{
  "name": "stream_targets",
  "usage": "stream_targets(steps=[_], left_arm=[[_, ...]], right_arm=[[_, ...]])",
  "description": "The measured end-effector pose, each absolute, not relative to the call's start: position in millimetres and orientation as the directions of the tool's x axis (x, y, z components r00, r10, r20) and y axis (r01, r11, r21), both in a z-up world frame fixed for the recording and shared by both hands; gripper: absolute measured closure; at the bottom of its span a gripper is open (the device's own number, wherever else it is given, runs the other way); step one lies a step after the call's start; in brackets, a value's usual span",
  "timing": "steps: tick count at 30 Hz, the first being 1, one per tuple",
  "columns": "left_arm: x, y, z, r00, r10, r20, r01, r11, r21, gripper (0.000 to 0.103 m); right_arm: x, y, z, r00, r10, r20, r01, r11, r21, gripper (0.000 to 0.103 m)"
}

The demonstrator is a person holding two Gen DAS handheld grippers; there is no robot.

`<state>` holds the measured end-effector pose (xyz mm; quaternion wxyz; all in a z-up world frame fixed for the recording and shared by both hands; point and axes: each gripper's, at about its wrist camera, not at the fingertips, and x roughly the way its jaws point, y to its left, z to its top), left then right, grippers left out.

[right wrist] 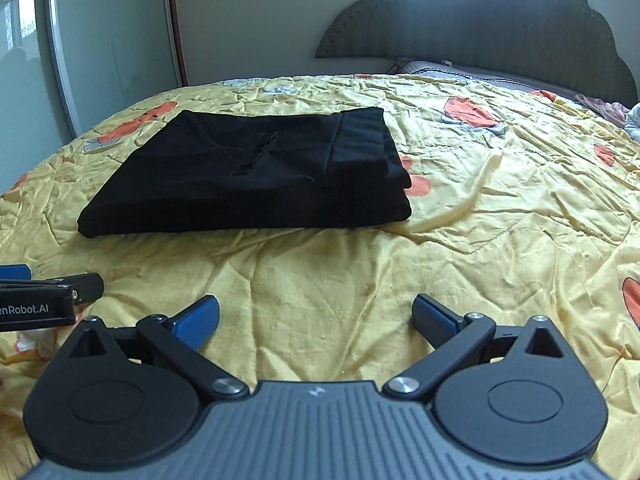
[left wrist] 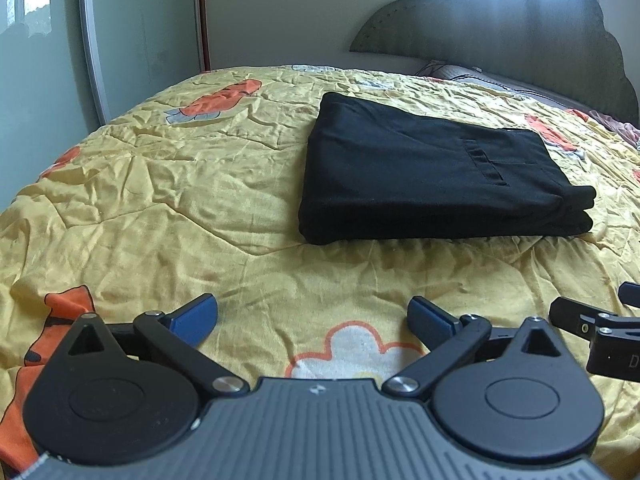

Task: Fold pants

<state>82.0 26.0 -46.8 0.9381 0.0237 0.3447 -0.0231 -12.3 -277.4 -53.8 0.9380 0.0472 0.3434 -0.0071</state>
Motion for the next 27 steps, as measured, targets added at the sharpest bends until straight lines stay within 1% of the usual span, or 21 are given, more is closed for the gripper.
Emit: stream_targets(steps=[5, 21, 27], left_arm=[[80.6, 24.5, -47.5, 0.765, -0.011, -0.644, 0.047, 0.998, 0.038, 0.0], [81.4, 23.8, -47.8, 0.766, 0.0, -0.643, 0.029, 0.999, 0.035, 0.0], [79.3, 24.1, -49.0, 0.778, -0.003, -0.628, 0.029, 0.999, 0.032, 0.0]], right_arm=[[-9.4, -272.5, -55.4, 0.756, 0.008, -0.655, 0.025, 0.999, 0.04, 0.0], [-10.3, -274.4, -56.7, 0.758, 0.013, -0.652, 0.026, 0.998, 0.051, 0.0], [-10.5, -274.4, -56.7, 0.758, 0.014, -0.652, 0.026, 0.998, 0.051, 0.0]])
